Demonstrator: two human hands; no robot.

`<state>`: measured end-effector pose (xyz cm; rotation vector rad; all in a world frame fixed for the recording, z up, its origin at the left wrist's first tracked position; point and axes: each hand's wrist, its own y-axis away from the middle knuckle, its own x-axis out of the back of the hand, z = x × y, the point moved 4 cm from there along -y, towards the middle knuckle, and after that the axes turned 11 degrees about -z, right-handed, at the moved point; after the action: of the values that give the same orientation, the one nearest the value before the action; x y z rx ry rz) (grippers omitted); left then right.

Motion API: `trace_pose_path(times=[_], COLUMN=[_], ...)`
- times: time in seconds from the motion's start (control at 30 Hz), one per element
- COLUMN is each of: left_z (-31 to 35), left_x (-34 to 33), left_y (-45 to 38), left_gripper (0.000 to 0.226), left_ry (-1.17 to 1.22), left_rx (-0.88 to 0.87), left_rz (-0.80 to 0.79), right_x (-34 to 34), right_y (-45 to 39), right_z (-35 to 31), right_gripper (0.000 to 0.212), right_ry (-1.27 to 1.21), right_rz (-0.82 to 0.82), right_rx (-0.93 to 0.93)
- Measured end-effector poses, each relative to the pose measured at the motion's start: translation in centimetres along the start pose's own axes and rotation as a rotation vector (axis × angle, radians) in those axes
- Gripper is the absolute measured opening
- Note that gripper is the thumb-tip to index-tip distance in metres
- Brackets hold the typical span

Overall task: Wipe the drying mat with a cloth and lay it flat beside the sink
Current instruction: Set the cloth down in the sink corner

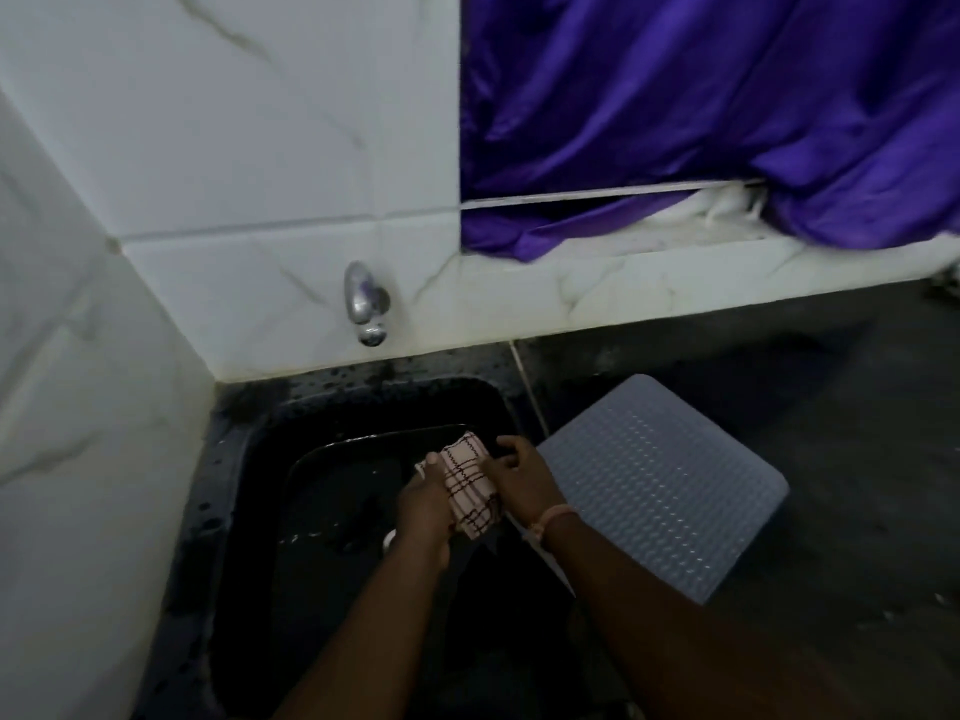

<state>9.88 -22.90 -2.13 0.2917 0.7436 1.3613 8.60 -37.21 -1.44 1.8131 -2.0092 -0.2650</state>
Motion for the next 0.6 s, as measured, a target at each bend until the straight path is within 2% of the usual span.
trace_pose_path(times=[0.1, 0.17, 0.2, 0.27, 0.33, 0.43, 0.47, 0.53, 0.6], left_z=[-1.3, -2.2, -2.6, -4.1, -5.4, -7.1, -7.9, -9.3, -11.6], left_x=[-3.0, -6.4, -7.9, -11.7, -15.6, -20.9, -22.7, -26.2, -29.9], left_y=[-0.7, -0.7, -0.6, -0.8, -1.1, -1.5, -1.5, -1.4, -1.9], left_gripper=[0.047, 0.050, 0.051, 0.055, 0.056, 0.052, 0.047, 0.039, 0.036], left_ry=[-0.043, -0.065, -0.064, -0.070, -0.073, -0.180, -0.243, -0.368, -0.408], left_rx=[-0.031, -0.011, 0.009, 0.071, 0.133, 0.241, 0.270, 0.292, 0.371], left_rz=[-0.028, -0.104, -0.140, -0.204, -0.259, -0.256, -0.262, -0.299, -0.293], right_x=[2.8, 4.8, 5.6, 8.7, 12.6, 19.2, 21.4, 25.8, 30.2], right_y=[1.7, 2.6, 3.0, 3.4, 4.2, 5.1, 5.6, 6.4, 6.7], right_z=[0.0, 0.7, 0.9, 2.1, 3.3, 6.0, 7.2, 9.5, 12.0], right_gripper=[0.036, 0.032, 0.038, 0.064, 0.071, 0.032, 0.026, 0.025, 0.019], right_ry=[0.178, 0.126, 0.101, 0.102, 0.024, -0.363, -0.456, -0.436, -0.370], right_rz=[0.012, -0.017, -0.029, -0.005, 0.025, 0.031, 0.013, 0.036, 0.156], right_rx=[0.111, 0.166, 0.152, 0.096, 0.028, -0.113, -0.164, -0.207, -0.215])
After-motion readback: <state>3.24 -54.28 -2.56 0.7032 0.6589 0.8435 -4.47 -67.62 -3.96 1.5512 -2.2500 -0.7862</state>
